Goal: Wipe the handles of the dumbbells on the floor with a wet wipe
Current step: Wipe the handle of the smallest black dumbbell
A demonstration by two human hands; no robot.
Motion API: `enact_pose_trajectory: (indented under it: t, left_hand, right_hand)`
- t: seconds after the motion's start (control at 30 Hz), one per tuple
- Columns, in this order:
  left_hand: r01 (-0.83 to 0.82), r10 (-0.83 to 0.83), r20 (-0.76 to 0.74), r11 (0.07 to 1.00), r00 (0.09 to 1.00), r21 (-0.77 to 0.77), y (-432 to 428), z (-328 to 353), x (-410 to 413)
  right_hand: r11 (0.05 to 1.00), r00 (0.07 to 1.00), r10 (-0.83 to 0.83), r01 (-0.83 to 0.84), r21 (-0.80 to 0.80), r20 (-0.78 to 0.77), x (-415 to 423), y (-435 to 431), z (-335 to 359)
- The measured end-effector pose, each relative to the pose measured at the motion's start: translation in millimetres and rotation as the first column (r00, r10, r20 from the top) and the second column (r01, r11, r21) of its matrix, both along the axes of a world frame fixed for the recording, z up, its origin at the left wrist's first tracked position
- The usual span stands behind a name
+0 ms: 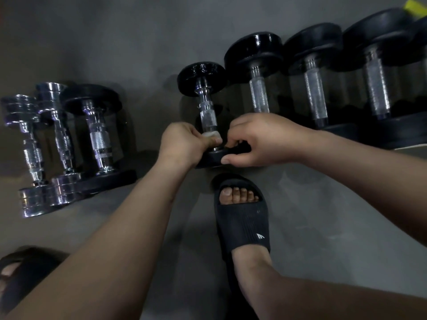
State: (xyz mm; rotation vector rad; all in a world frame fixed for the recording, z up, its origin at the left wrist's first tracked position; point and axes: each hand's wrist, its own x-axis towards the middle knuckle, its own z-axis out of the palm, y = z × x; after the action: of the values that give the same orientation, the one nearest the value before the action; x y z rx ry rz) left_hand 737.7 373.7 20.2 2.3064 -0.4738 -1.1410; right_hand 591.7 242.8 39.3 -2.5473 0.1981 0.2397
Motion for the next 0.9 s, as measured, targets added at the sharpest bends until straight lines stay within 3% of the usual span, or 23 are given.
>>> enact_pose_trajectory:
  t: [0.1,0.27,0.4,0.57,0.7,0.83,0.9]
  left_hand:
    - [0.012,-0.012,0.000,1.000,1.000,0.027,-3.9,1.6,-1.2]
    - [-0.181,0.177,-0.076,0.983,0.981,-0.042,1.5,-4.4,1.1]
    - [-0.282,0.280,-0.037,0.956,0.959,-0.084,-5.0,-5.5,-1.9]
    - [-0.346,0.339,-0.077,0.930,0.938,-0.124,-24.7,0.2,2.8]
    - [-0.504,0.463,-0.228,0.844,0.857,-0.182,-37.4,3.5,6.3]
    - [-0.691,0.603,-0.357,0.691,0.713,-0.213,-53.4,-2.2,15.2]
    - [-0.680,0.572,-0.391,0.692,0.721,-0.243,-52.2,-6.3,14.3]
  right_hand:
    - [1.000,1.000,-0.006,0.006,0.008,-0.012,1.6,0.4,0.4]
    - [1.000,1.000,-0.014,0.014,-0.005,-0.007,0.3,0.1,0.1]
    - [1.000,1.000,-0.018,0.018,0.006,-0.005,1.5,0.5,-0.7]
    - [1.000,1.000,-0.026,0.026,0.006,0.007,0.9,1.4,-0.3]
    - [1.000,0.999,-0.018,0.018,0.001,0.027,0.7,1.5,-1.4]
    - [1.000,0.999,-0.005,0.004,0.012,0.049,-0.3,-0.4,-2.6]
    - [1.000,0.998,-0.004,0.003,0.017,0.061,-0.8,-0.4,-3.2]
